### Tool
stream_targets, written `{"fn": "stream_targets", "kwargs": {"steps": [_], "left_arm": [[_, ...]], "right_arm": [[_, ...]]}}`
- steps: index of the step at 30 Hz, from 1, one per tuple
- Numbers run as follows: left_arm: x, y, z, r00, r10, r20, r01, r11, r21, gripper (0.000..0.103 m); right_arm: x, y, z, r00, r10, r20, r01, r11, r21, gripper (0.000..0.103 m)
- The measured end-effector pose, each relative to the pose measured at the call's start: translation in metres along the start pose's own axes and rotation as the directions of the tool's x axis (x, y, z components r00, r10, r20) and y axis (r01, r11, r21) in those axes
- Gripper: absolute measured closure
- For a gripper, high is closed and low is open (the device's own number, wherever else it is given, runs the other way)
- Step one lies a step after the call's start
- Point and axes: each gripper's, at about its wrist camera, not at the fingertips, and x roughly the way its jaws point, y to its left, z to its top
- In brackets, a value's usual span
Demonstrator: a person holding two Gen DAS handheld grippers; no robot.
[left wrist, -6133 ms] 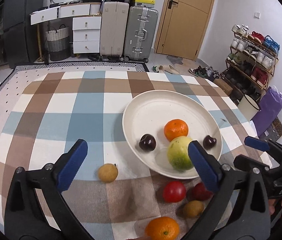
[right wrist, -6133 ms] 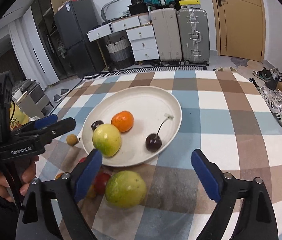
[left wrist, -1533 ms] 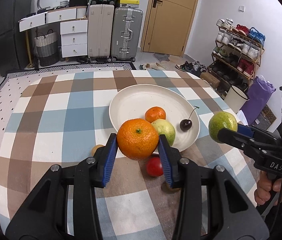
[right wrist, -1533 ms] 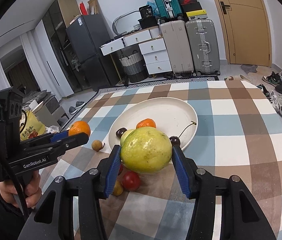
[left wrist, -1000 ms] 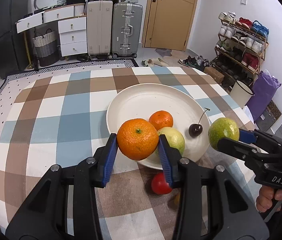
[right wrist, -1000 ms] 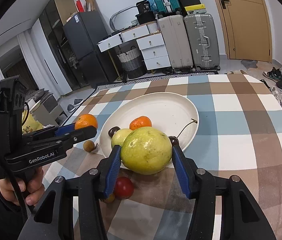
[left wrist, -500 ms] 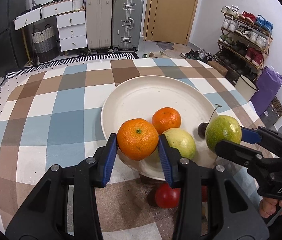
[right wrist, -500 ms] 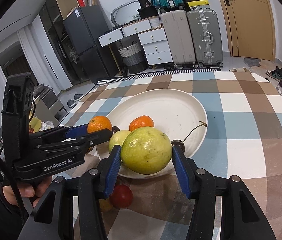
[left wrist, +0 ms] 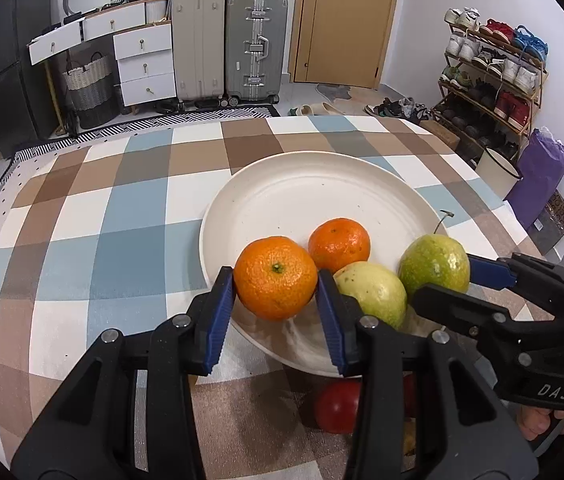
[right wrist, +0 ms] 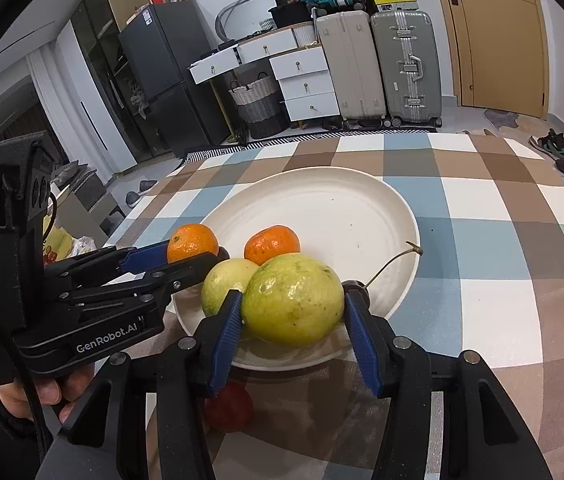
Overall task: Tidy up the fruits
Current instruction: 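Lower the orange into the plate with the left tool while the right tool releases the pomelo there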
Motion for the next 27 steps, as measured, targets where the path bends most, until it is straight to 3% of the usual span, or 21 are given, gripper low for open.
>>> {"fn": "stream_targets", "kwargs": {"steps": [4,7,9,10,13,14,17,18,20,27], "left_arm": [[0.0,-0.001,0.001,1.0,0.004,-0.005,-0.004,1.0,0.003,0.065],[-0.005,-0.002,0.003,1.0,-0.002,0.015,0.002,1.0,0.007,0.065],[-0.01,-0.002,0.004,1.0,0.004,0.026,-0.004,1.0,0.013,0.064],[-0.012,-0.002,0.005,1.0,0.008,0.026,-0.008,1.0,0.013,0.063],[-0.022,0.0,0.004,0.999,0.005,0.032,-0.006,1.0,0.006,0.038],[-0.027,0.001,0.002,0.999,0.002,0.043,-0.002,1.0,0.001,0.029],[-0.046,0.004,-0.004,0.997,0.01,0.078,-0.009,1.0,-0.013,0.016],[-0.051,0.005,-0.007,0.997,0.009,0.081,-0.008,1.0,-0.016,0.015],[-0.06,0.007,-0.014,0.997,0.009,0.077,-0.007,1.0,-0.024,0.002],[-0.09,0.015,-0.04,0.996,0.031,0.078,-0.027,0.999,-0.047,0.001]], "right_arm": [[-0.001,-0.001,0.0,1.0,-0.001,0.007,0.001,1.0,0.012,0.051],[-0.012,-0.003,0.0,0.998,0.013,0.058,-0.014,1.0,0.028,0.049],[-0.022,-0.004,-0.001,0.996,0.008,0.089,-0.011,0.999,0.032,0.033],[-0.025,-0.005,-0.001,0.995,-0.001,0.095,-0.002,0.999,0.035,0.033],[-0.033,-0.008,-0.003,0.996,-0.012,0.089,0.009,0.999,0.043,0.026],[-0.037,-0.009,-0.005,0.994,-0.035,0.099,0.031,0.998,0.046,0.016],[-0.048,-0.011,-0.01,0.988,-0.086,0.128,0.08,0.995,0.051,0.003],[-0.051,-0.011,-0.011,0.988,-0.095,0.123,0.089,0.995,0.053,0.002],[-0.056,-0.011,-0.014,0.989,-0.102,0.111,0.097,0.994,0.052,0.001],[-0.068,-0.001,-0.028,0.993,-0.083,0.085,0.082,0.996,0.019,0.0]]}}
